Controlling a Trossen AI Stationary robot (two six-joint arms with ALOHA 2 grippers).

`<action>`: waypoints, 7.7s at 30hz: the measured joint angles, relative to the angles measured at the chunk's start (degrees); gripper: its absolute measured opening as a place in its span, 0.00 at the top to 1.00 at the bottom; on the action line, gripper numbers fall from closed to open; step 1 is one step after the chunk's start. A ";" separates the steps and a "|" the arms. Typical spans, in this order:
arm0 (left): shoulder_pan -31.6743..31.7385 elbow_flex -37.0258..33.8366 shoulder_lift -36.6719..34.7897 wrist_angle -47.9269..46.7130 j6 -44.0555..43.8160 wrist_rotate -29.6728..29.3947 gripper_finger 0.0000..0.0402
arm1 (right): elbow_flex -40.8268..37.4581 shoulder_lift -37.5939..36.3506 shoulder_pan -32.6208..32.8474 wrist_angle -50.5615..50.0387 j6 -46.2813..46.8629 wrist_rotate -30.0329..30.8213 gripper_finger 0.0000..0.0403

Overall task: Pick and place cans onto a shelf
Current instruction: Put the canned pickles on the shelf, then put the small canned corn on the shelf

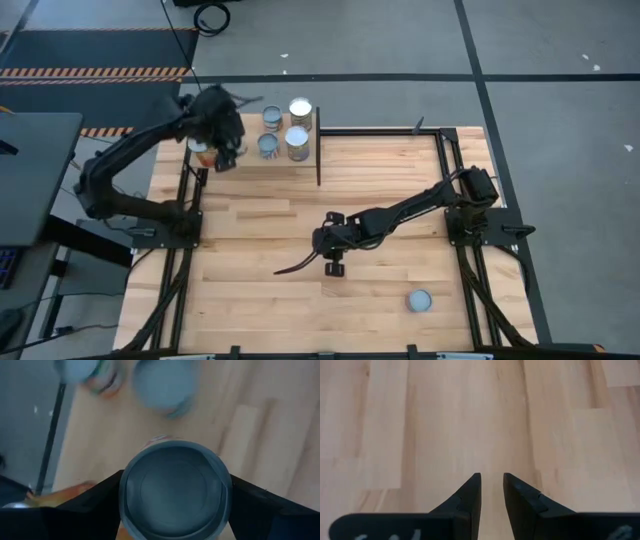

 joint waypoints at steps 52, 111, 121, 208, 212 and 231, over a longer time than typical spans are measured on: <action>8.54 2.67 13.12 -3.78 -0.85 1.44 0.12 | 0.00 -0.04 2.02 2.59 -4.72 -0.33 0.70; -57.24 -42.07 -13.44 67.57 -50.46 -8.96 0.12 | -2.19 -5.72 39.60 -40.72 25.14 -7.15 0.01; -57.27 -42.01 -13.41 67.19 -49.81 -9.45 0.12 | -5.85 -4.37 36.61 -41.50 23.78 -10.70 0.04; -50.92 -39.76 7.97 61.93 -40.17 -10.69 0.00 | 9.18 -24.96 -8.25 -41.44 -9.20 5.30 0.05; -46.95 -39.74 11.46 64.29 -38.23 -7.41 0.00 | 1.45 -28.46 -9.76 -36.43 -9.65 2.77 0.05; -41.70 -24.76 27.71 57.20 -30.09 -0.93 0.00 | -4.85 -29.90 -12.08 -32.99 -11.76 1.00 0.05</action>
